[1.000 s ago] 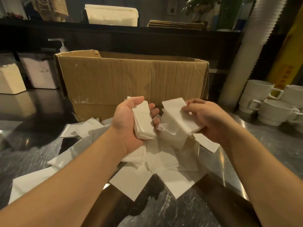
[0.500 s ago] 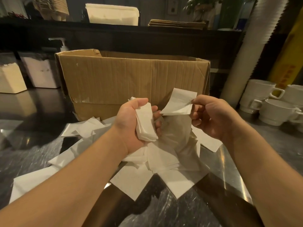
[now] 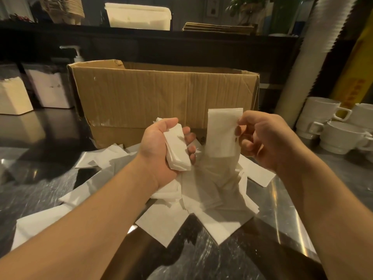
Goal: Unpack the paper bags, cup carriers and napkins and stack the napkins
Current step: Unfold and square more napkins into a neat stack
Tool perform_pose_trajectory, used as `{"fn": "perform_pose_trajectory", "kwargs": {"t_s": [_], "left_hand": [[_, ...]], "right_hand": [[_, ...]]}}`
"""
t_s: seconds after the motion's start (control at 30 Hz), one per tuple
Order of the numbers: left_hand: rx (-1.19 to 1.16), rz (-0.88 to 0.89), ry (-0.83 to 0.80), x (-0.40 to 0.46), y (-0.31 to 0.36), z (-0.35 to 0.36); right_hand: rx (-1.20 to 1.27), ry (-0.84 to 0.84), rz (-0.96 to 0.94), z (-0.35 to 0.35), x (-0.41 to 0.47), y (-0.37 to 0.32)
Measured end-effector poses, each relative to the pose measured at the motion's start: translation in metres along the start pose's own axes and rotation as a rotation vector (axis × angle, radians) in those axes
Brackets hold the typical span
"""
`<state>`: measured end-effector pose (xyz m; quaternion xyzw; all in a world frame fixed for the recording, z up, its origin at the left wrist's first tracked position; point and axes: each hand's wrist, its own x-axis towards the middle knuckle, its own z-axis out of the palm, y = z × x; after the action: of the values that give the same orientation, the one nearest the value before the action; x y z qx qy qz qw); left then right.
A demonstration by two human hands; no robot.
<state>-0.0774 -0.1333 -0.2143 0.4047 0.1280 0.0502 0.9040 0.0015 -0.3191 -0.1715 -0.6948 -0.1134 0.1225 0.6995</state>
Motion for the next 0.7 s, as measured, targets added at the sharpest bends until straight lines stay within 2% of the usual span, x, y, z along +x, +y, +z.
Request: {"fn": "perform_pose_trajectory", "kwargs": {"t_s": [0.1, 0.2, 0.3, 0.43, 0.57, 0.7], "left_hand": [[-0.005, -0.004, 0.023, 0.000, 0.000, 0.001], [-0.004, -0.023, 0.034, -0.002, -0.001, 0.002], [0.013, -0.057, 0.020, -0.003, -0.003, 0.002], [0.028, -0.073, 0.025, -0.003, -0.003, 0.003], [0.032, -0.078, 0.008, -0.003, -0.003, 0.002], [0.043, -0.077, 0.018, -0.003, -0.003, 0.002]], "right_hand": [[-0.141, -0.067, 0.052, 0.000, 0.000, 0.001], [-0.464, -0.069, 0.070, 0.000, 0.004, 0.006], [-0.782, 0.010, 0.038, -0.001, 0.012, 0.012], [-0.873, 0.107, -0.091, -0.005, 0.021, 0.018], [-0.811, 0.020, -0.111, -0.001, 0.022, 0.024], [-0.848, 0.019, -0.168, 0.006, 0.022, 0.030]]}}
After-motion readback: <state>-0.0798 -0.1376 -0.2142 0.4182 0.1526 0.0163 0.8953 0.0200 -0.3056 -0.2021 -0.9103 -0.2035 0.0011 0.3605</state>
